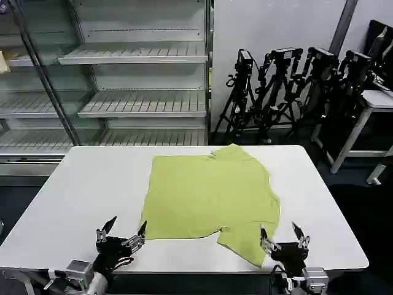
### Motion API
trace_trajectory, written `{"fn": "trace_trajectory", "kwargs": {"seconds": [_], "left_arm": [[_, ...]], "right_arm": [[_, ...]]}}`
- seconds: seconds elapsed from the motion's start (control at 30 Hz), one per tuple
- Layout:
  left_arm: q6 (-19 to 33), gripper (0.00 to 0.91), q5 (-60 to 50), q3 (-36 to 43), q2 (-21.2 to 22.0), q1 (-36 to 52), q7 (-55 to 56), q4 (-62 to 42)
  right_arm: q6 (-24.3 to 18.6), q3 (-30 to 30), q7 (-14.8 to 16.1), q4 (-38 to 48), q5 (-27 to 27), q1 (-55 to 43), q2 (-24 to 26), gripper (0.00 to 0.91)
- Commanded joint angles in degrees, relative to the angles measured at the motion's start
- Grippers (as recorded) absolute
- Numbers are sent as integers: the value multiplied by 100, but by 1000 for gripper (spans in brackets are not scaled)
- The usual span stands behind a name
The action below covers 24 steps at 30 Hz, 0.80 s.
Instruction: Fold and organize the clothes.
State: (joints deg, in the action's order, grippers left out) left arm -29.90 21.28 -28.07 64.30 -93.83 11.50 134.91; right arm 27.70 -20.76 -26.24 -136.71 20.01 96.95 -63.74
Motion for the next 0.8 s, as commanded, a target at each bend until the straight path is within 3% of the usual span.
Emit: {"fn": "trace_trajectory", "kwargs": {"seconds": [0.03,0.6,0.63,0.67,0.7,0.73,0.77,0.8], "left_arm": [[-322,907,106,374,-139,329,25,-635],[-322,907,358,660,-170,942,106,-1417],[-320,625,389,660,-166,954,103,-1425],[-317,262,393,661,-164,955,99,-1433],[-314,81,411,661,-164,952,92,-1430],[-314,20,424,660,-172,936,80,-1425],[-313,20,457,656,-180,918,57,-1403],[-312,20,464,653,-184,904,49,-1386]], "right_arm": [[198,253,29,108,-28,137,-54,907],[362,814,-27,688,-49,-243,-334,907],[360,819,-27,702,-6,-264,-345,907],[356,822,-40,714,31,-274,-349,816],[343,826,-58,726,56,-285,-358,695],[331,834,-103,741,115,-304,-373,272],[332,839,-124,744,181,-308,-375,0],[334,845,-134,740,225,-306,-377,0]]}}
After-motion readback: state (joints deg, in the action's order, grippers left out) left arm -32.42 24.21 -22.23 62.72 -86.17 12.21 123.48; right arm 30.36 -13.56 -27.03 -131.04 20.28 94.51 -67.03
